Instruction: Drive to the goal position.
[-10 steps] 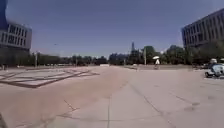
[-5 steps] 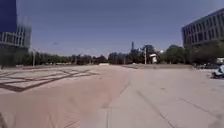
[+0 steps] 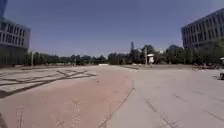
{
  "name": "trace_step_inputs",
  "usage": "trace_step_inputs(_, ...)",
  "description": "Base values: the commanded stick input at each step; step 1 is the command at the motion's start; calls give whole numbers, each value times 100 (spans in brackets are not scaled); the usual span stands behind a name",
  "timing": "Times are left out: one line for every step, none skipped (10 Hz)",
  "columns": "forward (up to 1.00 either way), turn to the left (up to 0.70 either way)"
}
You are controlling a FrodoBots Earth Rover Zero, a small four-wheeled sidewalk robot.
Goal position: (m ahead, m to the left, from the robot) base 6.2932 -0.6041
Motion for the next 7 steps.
trace_step_inputs(100, 0)
trace_step_inputs(100, 0)
trace_step_inputs(100, 0)
trace_step_inputs(100, 0)
trace_step_inputs(100, 0)
trace_step_inputs(100, 0)
trace_step_inputs(100, 0)
